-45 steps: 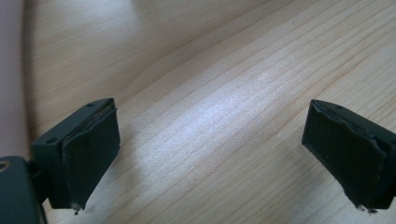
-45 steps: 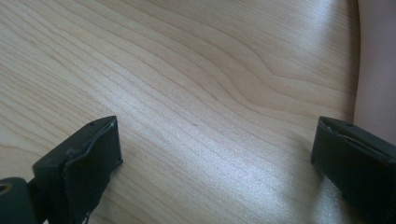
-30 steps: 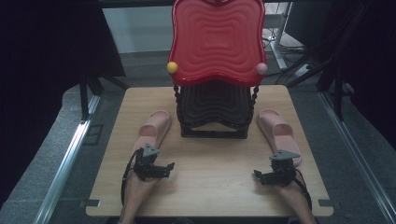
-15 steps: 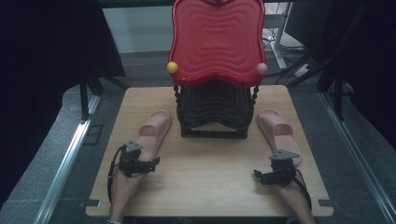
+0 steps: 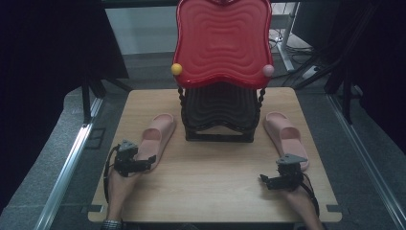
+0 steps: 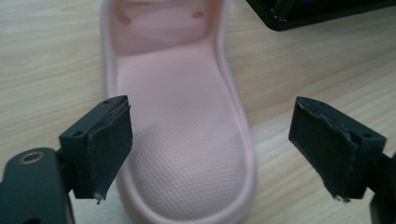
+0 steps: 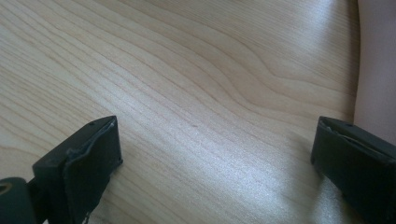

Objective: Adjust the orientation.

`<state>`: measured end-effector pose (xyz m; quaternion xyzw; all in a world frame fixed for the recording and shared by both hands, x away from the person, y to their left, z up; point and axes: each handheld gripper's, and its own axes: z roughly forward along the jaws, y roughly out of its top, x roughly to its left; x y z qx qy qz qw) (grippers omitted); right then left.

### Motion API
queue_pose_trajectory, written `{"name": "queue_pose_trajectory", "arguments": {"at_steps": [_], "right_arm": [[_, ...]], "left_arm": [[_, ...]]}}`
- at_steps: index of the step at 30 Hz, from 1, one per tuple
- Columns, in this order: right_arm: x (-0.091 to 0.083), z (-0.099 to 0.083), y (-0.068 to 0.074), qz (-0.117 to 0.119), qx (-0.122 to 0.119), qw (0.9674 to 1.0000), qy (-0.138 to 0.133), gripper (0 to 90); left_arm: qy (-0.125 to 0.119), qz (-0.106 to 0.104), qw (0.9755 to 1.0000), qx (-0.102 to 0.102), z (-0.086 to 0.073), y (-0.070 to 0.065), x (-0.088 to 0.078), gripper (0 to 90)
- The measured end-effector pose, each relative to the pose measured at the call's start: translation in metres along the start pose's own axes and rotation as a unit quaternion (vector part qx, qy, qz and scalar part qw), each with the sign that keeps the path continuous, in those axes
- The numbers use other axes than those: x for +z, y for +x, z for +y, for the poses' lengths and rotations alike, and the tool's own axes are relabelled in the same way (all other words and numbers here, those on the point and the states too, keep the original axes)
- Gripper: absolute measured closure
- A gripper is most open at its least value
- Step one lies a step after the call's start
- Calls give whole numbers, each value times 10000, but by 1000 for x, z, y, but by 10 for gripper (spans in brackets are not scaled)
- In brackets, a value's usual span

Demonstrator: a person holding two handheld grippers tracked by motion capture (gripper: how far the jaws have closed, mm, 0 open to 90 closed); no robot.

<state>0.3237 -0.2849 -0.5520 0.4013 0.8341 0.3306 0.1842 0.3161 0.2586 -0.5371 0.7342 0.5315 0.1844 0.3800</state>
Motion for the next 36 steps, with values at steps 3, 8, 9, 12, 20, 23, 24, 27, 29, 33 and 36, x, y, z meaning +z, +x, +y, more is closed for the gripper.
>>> {"name": "queue_pose_trajectory", "arguments": {"at_steps": [3, 8, 9, 12, 20, 23, 24, 27, 29, 33, 36], "right_arm": [[0, 0, 0, -1, 2, 10000, 2, 15], [0, 0, 0, 0, 5, 10000, 3, 15], [0, 0, 0, 1, 3, 10000, 3, 15], [0, 0, 0, -2, 6, 10000, 5, 15], [0, 0, 0, -2, -6, 10000, -4, 15], [0, 0, 0, -1, -6, 10000, -3, 15], [0, 0, 0, -2, -7, 10000, -4, 15], [0, 0, 0, -1, -5, 10000, -4, 15], [0, 0, 0, -2, -8, 10000, -4, 16], [0, 0, 0, -2, -9, 10000, -5, 15], [0, 0, 0, -2, -8, 10000, -5, 15]], "left_arm": [[-30, 51, 10000, -53, 4, 7, -1, 181], [-92, 59, 9999, -101, 10, 19, 1, 295], [-101, 45, 9999, -96, 12, 21, 3, 326], [-86, 63, 9998, -141, 15, 26, 8, 388], [-9, 220, 9995, -238, 30, 45, 26, 574], [-9, 265, 9992, -283, 32, 50, 31, 626], [-9, 265, 9992, -283, 32, 50, 31, 638], [6, 281, 9993, -233, 33, 54, 38, 666], [17, 289, 9994, -201, 33, 55, 42, 679], [-32, 231, 9995, -230, 35, 56, 46, 700], [-42, 247, 9995, -218, 37, 57, 48, 713]]}}
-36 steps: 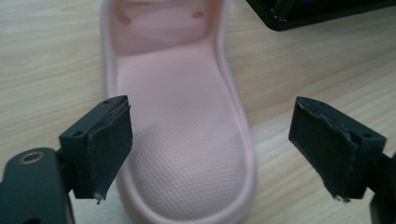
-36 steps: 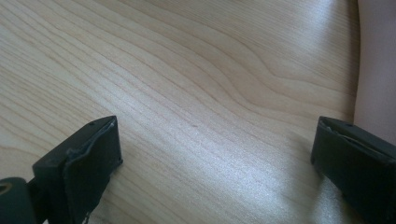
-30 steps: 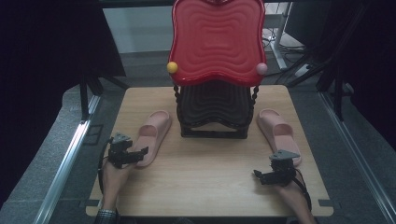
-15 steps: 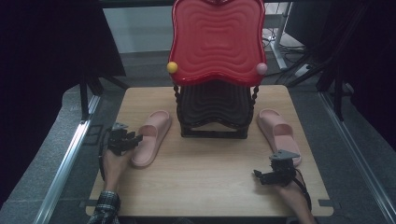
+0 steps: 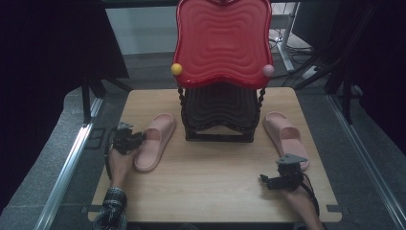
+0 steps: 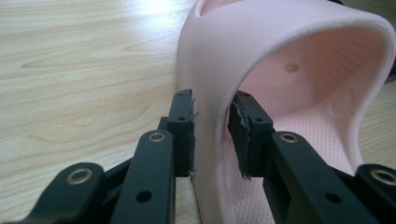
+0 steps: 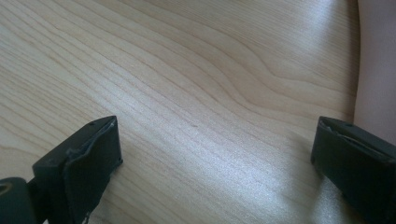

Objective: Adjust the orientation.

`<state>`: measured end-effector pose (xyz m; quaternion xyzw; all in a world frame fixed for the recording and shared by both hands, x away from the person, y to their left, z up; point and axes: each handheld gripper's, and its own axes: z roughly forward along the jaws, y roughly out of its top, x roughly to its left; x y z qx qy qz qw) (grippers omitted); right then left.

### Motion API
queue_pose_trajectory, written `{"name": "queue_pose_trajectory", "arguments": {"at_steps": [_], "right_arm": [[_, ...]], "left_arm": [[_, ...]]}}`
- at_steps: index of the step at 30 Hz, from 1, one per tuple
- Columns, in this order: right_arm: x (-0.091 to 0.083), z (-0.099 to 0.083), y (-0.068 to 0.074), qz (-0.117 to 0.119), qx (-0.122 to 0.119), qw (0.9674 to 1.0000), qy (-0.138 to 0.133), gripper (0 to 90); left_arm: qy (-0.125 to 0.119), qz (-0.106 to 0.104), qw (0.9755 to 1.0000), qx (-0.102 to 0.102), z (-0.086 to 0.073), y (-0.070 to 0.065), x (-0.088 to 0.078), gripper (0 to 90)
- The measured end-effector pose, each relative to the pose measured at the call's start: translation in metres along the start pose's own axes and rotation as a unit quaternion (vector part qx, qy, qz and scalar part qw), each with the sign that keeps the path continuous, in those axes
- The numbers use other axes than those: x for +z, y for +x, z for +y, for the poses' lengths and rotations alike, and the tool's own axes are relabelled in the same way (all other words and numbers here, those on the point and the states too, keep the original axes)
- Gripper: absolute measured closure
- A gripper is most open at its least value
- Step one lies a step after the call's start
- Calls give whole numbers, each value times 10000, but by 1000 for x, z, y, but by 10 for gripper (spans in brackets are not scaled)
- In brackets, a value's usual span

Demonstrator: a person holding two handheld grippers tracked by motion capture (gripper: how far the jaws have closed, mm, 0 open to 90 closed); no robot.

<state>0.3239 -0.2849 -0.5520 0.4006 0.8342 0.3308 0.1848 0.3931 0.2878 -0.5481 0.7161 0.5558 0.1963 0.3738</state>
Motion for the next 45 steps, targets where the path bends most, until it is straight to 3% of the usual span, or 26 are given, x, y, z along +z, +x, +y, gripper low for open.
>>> {"name": "queue_pose_trajectory", "arguments": {"at_steps": [8, 10, 23, 31, 40, 45], "right_arm": [[0, 0, 0, 0, 0, 10000, 0, 15], [0, 0, 0, -1, 0, 10000, -1, 15], [0, 0, 0, -1, -1, 10000, -1, 15], [0, 0, 0, -2, -13, 10000, -9, 15], [0, 0, 0, 2, -8, 10000, -6, 15], [0, 0, 0, 0, -10, 10000, -7, 16]], "left_arm": [[-28, -47, 10000, -60, 4, 0, 5, 750], [-10, 107, 9999, -31, 4, -1, 5, 774], [-114, 349, 9993, -26, 6, -4, 5, 808], [-480, 524, 9975, -52, 12, -5, -3, 813], [-1016, 672, 9925, -116, 26, -8, -20, 830], [-1106, 711, 9913, -43, 36, -10, -25, 835]]}}
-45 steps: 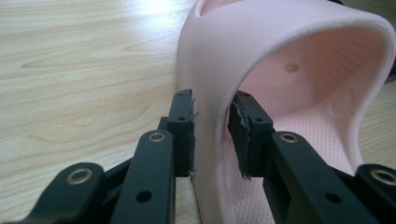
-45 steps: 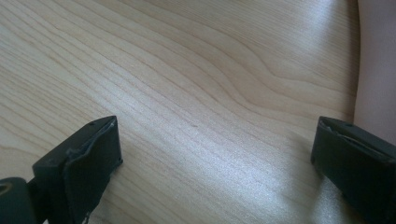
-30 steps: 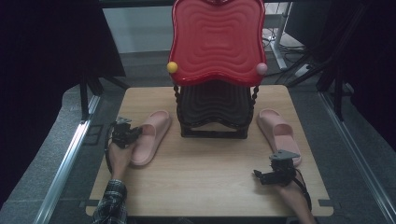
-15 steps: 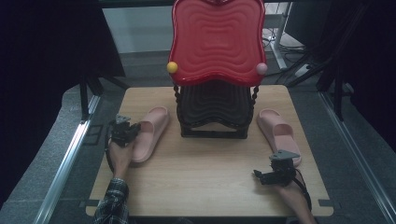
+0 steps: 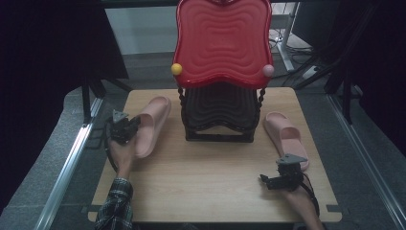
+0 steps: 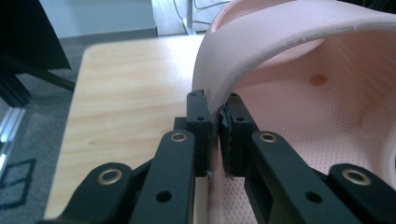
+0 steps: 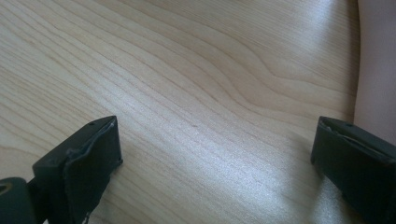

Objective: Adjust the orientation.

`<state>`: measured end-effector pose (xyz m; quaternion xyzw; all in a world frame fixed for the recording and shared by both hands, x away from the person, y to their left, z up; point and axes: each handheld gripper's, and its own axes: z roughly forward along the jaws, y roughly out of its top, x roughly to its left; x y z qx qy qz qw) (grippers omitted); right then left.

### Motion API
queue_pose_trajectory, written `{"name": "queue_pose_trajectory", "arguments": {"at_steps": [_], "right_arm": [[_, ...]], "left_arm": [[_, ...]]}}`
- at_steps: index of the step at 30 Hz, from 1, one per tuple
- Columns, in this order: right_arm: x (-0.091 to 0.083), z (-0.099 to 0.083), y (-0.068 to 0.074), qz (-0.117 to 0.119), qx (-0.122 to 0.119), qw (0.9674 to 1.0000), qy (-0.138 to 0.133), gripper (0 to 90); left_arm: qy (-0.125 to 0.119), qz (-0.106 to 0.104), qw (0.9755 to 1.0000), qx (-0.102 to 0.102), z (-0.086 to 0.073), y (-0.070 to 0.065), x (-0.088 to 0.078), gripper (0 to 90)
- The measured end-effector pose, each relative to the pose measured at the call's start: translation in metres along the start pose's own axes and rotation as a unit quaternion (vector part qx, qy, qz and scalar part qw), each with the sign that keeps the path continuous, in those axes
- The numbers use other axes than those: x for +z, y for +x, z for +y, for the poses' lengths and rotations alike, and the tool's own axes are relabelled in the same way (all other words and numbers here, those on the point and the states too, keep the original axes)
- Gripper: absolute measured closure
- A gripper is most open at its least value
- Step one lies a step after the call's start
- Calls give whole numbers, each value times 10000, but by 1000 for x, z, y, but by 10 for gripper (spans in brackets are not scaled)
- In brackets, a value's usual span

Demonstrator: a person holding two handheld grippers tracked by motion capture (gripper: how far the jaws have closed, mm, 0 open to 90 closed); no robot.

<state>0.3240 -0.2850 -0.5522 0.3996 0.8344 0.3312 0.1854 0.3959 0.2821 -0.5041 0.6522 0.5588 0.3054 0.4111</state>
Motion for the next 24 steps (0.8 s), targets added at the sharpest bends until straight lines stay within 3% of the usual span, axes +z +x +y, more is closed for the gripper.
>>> {"name": "queue_pose_trajectory", "arguments": {"at_steps": [15, 24], "right_arm": [[0, 0, 0, 1, 18, 10000, 4, 15], [0, 0, 0, 1, 18, 10000, 7, 15]], "left_arm": [[-525, 165, 9984, 101, 44, -6, -17, 840], [-925, 307, 9952, 116, 76, -14, -28, 840]]}}
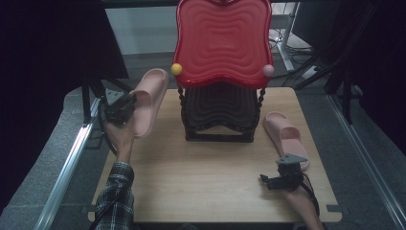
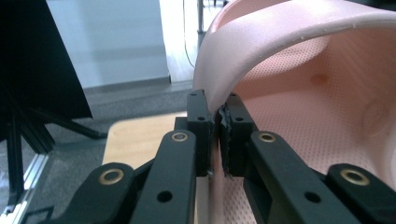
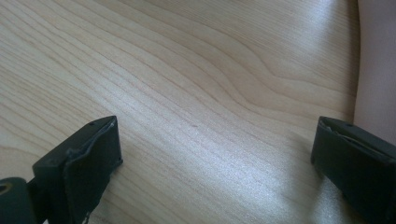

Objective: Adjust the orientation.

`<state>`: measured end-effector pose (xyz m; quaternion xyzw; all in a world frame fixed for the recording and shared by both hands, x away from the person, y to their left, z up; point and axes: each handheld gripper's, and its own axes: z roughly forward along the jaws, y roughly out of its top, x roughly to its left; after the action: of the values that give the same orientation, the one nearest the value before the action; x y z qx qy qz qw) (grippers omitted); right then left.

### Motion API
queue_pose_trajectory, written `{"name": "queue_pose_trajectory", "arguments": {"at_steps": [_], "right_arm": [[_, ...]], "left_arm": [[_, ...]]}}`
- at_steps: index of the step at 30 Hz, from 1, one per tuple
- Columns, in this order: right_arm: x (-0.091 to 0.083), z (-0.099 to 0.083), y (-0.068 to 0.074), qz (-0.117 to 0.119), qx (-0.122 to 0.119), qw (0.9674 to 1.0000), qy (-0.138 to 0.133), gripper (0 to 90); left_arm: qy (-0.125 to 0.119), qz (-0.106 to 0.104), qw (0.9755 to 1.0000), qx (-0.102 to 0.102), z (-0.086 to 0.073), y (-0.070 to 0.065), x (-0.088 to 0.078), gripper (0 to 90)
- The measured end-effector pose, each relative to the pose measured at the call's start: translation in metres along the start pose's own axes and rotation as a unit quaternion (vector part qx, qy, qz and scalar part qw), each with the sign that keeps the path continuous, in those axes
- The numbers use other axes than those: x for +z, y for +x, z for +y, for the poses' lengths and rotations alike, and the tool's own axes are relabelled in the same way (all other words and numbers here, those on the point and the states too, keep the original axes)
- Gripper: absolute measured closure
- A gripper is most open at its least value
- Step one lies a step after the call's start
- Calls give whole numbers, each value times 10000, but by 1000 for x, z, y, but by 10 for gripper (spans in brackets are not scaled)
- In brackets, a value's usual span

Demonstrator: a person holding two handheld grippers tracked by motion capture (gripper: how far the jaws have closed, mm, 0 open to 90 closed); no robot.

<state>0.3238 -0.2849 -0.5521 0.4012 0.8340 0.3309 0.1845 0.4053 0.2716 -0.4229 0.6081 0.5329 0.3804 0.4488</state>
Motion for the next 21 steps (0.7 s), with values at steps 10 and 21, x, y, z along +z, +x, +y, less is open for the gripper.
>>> {"name": "queue_pose_trajectory", "arguments": {"at_steps": [10, 21], "right_arm": [[0, 0, 0, 4, -9, 10000, -9, 16], [0, 0, 0, -1, -14, 10000, -12, 15]], "left_arm": [[-453, 100, 9989, 11, 25, -10, -5, 840], [-1019, 191, 9946, -73, 48, -25, -1, 841]]}}
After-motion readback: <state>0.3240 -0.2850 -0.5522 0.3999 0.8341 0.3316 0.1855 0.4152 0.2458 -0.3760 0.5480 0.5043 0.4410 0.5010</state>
